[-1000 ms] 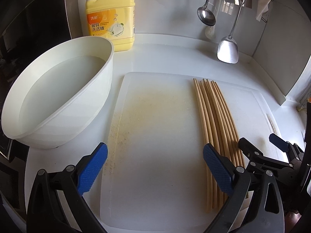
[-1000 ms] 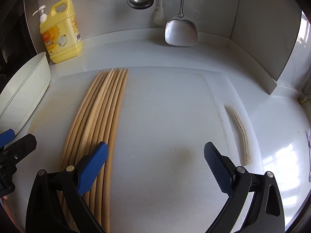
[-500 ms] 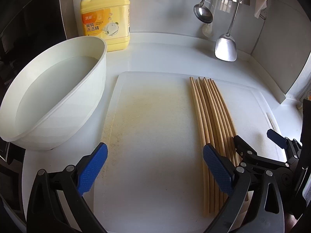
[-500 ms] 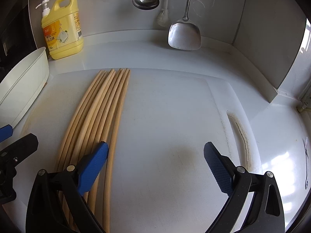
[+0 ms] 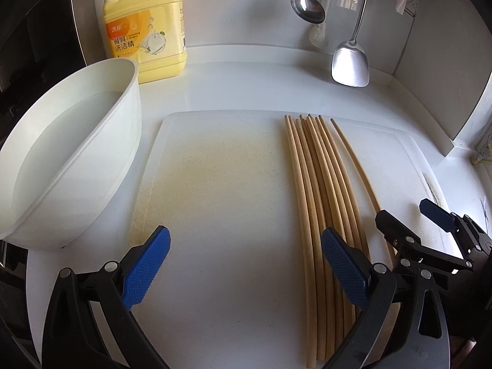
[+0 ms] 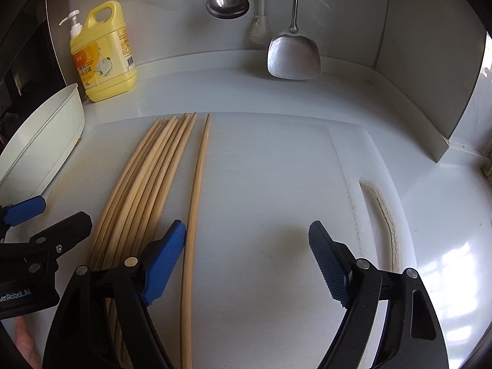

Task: Organize utensils
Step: 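Close the right tool on one chopstick while the left tool grasps another, then lift both held chopsticks and carry them over the white water basin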

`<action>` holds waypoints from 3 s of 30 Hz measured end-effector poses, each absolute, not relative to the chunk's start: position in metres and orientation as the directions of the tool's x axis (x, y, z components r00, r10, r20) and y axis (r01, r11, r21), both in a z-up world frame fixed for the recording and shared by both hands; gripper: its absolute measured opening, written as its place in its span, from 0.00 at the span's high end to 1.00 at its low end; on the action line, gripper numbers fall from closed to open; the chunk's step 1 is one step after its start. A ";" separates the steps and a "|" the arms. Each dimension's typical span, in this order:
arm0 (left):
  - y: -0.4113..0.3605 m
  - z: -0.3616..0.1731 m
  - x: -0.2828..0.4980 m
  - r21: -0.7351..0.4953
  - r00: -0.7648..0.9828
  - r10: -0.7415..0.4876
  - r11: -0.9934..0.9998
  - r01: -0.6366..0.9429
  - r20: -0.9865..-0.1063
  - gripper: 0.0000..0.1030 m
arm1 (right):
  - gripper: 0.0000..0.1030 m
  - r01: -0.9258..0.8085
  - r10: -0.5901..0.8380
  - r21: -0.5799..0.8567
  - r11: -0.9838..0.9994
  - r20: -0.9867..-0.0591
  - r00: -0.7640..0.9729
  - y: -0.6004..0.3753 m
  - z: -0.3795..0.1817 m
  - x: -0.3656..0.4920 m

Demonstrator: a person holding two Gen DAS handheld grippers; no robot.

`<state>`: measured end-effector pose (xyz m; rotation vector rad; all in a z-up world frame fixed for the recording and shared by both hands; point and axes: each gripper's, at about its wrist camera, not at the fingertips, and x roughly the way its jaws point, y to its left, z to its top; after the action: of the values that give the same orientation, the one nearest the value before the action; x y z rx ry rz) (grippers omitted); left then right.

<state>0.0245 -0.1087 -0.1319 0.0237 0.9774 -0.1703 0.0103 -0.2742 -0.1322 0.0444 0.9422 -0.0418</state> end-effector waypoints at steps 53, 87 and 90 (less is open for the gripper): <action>-0.147 -0.136 0.029 -0.009 0.587 -0.126 0.980 0.198 -0.799 0.87 | 0.59 -0.032 0.024 0.005 0.999 -0.780 0.625 -0.267 -0.129 0.019; -0.046 -0.010 -0.035 -0.140 0.639 -0.119 0.990 0.018 -0.760 0.93 | 0.94 -0.201 0.283 0.199 0.959 -0.710 0.645 -0.215 -0.010 -0.009; -0.012 0.001 -0.036 -0.135 0.654 -0.085 0.991 -0.026 -0.752 0.93 | 0.94 -0.260 0.337 0.219 0.941 -0.694 0.636 -0.181 0.007 -0.001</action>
<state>-0.0361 -0.0121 0.0014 -0.1380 0.8584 -0.0333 -0.0009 -0.1813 0.0066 0.1014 0.8126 0.3417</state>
